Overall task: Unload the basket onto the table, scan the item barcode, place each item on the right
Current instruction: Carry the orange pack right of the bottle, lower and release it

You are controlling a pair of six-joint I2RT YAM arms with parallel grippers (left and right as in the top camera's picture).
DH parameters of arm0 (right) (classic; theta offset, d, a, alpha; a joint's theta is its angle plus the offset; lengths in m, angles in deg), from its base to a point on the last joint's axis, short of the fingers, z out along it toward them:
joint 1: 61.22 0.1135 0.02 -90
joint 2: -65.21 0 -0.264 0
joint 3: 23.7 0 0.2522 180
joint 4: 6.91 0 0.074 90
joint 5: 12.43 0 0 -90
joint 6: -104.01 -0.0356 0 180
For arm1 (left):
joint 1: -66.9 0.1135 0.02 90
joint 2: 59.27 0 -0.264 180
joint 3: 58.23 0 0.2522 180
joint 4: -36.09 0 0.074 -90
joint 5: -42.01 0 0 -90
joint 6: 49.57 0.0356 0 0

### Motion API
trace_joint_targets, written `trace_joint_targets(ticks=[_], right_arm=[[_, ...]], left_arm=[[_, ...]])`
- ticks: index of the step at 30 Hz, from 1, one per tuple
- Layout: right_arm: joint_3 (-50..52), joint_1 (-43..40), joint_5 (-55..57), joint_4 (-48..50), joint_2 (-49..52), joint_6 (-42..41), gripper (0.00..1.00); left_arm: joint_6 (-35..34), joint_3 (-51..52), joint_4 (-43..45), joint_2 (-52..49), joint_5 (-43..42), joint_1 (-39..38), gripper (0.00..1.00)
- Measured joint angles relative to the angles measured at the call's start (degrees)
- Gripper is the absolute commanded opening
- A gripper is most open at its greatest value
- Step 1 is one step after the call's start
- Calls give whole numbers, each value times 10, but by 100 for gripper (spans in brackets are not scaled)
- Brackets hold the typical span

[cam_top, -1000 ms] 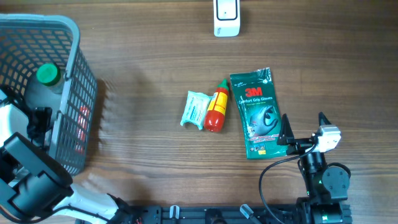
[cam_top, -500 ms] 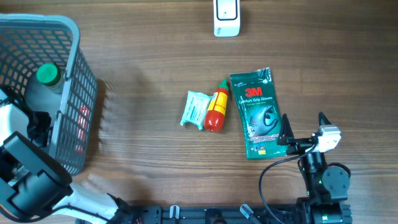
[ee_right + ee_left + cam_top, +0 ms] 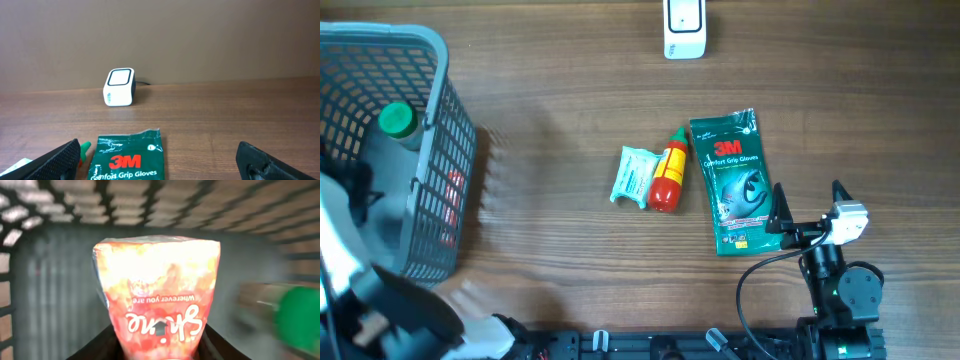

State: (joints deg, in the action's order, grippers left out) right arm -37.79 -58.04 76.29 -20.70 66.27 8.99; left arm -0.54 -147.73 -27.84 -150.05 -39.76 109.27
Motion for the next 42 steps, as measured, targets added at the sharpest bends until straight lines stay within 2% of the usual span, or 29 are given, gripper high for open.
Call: trace_joint_targets(ticks=[8, 12, 16, 21, 29, 35, 42], right_arm=[[0, 0, 0, 0, 0, 0, 100], [0, 0, 0, 0, 0, 0, 100], [0, 0, 0, 0, 0, 0, 100], [0, 0, 0, 0, 0, 0, 100], [0, 0, 0, 0, 0, 0, 100], [0, 0, 0, 0, 0, 0, 100], [0, 0, 0, 0, 0, 0, 100]], left_arm=[[0, -42, 12, 187, -140, -1, 44], [0, -43, 13, 269, -217, -28, 43], [0, -43, 22, 331, -260, -110, 41], [13, -44, 34, 369, -273, -246, 41], [33, -45, -30, 332, -206, -458, 39], [35, -45, -49, 246, -157, -593, 39], [39, -46, -28, 92, -98, -742, 39]])
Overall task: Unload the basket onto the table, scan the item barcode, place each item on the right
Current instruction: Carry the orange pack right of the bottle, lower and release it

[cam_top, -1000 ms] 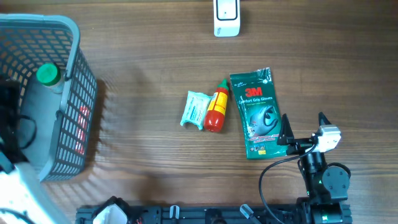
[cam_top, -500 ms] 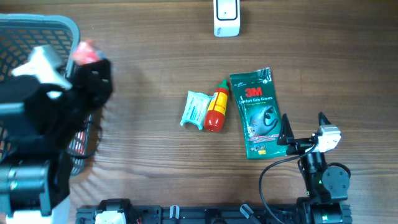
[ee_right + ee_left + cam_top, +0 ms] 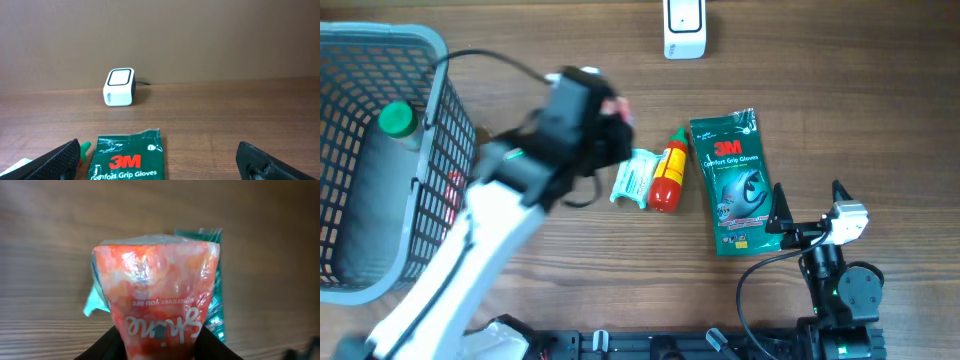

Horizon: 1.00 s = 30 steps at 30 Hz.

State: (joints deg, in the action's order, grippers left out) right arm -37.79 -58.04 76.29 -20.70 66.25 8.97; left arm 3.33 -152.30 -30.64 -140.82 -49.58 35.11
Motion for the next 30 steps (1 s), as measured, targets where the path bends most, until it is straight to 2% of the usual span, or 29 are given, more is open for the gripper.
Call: trace_joint_targets(ticks=[8, 16, 27, 28, 30], right_arm=[[0, 0, 0, 0, 0, 0, 99], [0, 0, 0, 0, 0, 0, 100], [0, 0, 0, 0, 0, 0, 100], [0, 0, 0, 0, 0, 0, 100], [0, 0, 0, 0, 0, 0, 100]], left_arm=[[5, 0, 54, -171, 18, -108, 39], [42, 0, 55, -264, 20, -195, 40], [50, 0, 87, -304, 20, -208, 43], [50, 0, 87, -311, 20, -208, 44], [50, 0, 85, -319, 20, -208, 55]])
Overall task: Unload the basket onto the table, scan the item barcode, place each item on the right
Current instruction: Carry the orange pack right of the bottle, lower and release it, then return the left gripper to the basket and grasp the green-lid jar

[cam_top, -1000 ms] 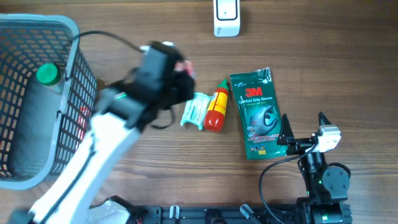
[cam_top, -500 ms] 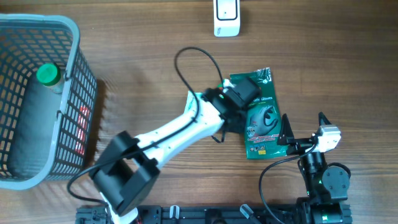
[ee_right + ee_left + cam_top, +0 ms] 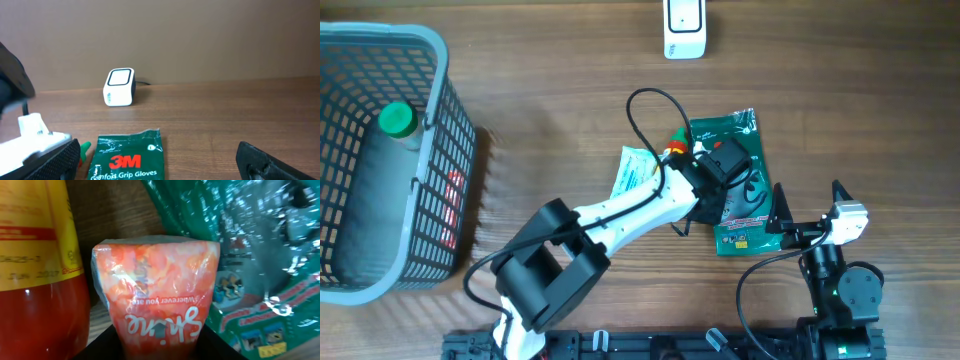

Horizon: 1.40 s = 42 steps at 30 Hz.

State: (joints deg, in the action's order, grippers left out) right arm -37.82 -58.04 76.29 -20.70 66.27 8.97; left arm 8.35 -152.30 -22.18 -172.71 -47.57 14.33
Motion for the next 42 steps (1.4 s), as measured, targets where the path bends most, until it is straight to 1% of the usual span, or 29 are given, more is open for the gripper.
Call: trace_joint_targets(ticks=[2, 4, 8, 12, 18, 22, 24, 26, 27, 32, 36, 38, 42], right_arm=[[0, 0, 0, 0, 0, 0, 100], [0, 0, 0, 0, 0, 0, 100], [0, 0, 0, 0, 0, 0, 100], [0, 0, 0, 0, 0, 0, 99], [0, 0, 0, 0, 0, 0, 100], [0, 0, 0, 0, 0, 0, 100], [0, 0, 0, 0, 0, 0, 100], [0, 0, 0, 0, 0, 0, 100], [0, 0, 0, 0, 0, 0, 100], [0, 0, 0, 0, 0, 0, 100], [0, 0, 0, 0, 0, 0, 100], [0, 0, 0, 0, 0, 0, 100], [0, 0, 0, 0, 0, 0, 100]], left_arm=[[3, 0, -4, -2, 2, 0, 62], [2, 0, -9, -2, 2, 0, 68], [3, 0, -30, -1, 2, 0, 72], [3, 0, -33, 16, 2, 0, 75], [8, 0, -26, 130, 9, 9, 81], [14, 0, -24, 238, 41, 42, 91], [14, 0, -24, 288, 74, 70, 93], [14, 0, -23, 337, 110, 103, 96], [14, 0, -23, 355, 124, 119, 100], [19, 0, 7, 442, 194, 229, 100], [55, 0, 64, 491, 218, 331, 100], [87, 0, 106, 510, 227, 395, 100], [141, 0, 150, 530, 236, 524, 100]])
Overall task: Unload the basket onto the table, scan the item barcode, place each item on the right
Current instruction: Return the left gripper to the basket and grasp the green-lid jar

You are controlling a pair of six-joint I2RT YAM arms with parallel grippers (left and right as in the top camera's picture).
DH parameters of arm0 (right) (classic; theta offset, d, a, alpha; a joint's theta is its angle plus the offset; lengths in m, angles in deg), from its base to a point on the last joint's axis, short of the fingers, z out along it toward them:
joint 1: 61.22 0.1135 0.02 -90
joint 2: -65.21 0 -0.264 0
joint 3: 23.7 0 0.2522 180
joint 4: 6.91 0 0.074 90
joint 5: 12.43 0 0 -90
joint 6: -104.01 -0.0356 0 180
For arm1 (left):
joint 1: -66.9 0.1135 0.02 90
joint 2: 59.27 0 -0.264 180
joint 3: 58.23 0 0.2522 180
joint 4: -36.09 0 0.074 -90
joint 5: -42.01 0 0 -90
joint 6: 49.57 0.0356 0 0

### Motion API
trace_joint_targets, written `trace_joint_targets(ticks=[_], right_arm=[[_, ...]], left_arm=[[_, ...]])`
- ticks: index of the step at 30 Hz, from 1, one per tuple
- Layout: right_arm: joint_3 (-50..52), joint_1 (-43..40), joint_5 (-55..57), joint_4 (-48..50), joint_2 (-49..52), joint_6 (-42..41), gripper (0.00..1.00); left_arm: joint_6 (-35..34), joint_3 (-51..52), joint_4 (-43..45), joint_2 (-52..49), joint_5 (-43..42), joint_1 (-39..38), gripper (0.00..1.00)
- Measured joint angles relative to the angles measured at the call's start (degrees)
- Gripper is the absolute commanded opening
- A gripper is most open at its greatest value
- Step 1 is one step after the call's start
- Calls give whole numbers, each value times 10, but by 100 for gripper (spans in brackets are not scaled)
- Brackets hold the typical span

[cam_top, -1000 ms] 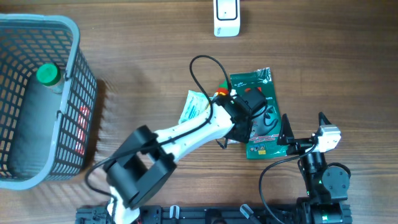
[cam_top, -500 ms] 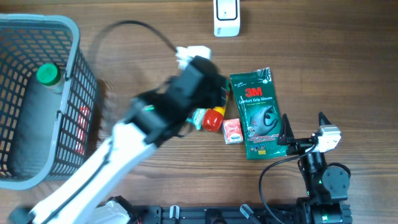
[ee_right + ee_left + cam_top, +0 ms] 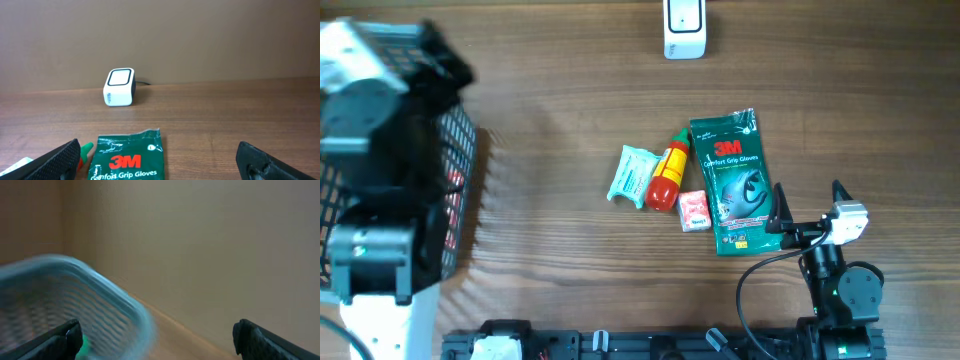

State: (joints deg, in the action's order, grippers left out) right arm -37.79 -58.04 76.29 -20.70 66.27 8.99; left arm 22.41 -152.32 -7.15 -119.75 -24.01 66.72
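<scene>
A small orange-pink packet (image 3: 694, 210) lies flat on the table between the red sauce bottle (image 3: 666, 176) and the green 3M glove pack (image 3: 735, 182). The white scanner (image 3: 683, 26) stands at the far edge and faces my right wrist camera (image 3: 120, 87). My left gripper (image 3: 157, 341) is open and empty, held high by the rim of the grey basket (image 3: 102, 287). Its arm (image 3: 380, 130) covers most of the basket from overhead. My right gripper (image 3: 160, 162) is open and empty, just near of the glove pack (image 3: 127, 155).
A pale teal packet (image 3: 632, 175) lies left of the sauce bottle. The basket wall (image 3: 460, 190) shows at the left, with something red behind the mesh. A blurred green cap (image 3: 82, 342) shows low in the left wrist view.
My left gripper was shut on the orange-pink packet, low between the sauce bottle and the glove pack. Now the packet lies there on the table and the open gripper is over the basket.
My left gripper first held the orange-pink packet inside the basket. Then it held it above the table near the teal packet, then low beside the sauce bottle and glove pack. The packet now rests there, released. The right arm has stayed still.
</scene>
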Motion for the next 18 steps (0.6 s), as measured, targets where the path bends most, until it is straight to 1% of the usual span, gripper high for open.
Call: trace_joint_targets(ticks=[2, 3, 4, 5, 9, 12, 14, 18], right_arm=[[0, 0, 0, 0, 0, 0, 100], [0, 0, 0, 0, 0, 0, 100], [0, 0, 0, 0, 0, 0, 100], [0, 0, 0, 0, 0, 0, 100], [0, 0, 0, 0, 0, 0, 100], [0, 0, 0, 0, 0, 0, 99], [0, 0, 0, 0, 0, 0, 100], [0, 0, 0, 0, 0, 0, 99]], left_arm=[[14, 0, 13, -3, 2, 71, 100], [17, 0, 15, -3, 6, 79, 100], [19, 0, 21, -13, 6, 130, 100], [21, 0, 31, -21, 3, 158, 100], [34, -1, 51, -88, 5, 264, 100], [80, -1, 47, -152, -23, 292, 100], [136, 0, 33, -203, -67, 297, 100], [224, 0, 29, -252, -172, 297, 100]])
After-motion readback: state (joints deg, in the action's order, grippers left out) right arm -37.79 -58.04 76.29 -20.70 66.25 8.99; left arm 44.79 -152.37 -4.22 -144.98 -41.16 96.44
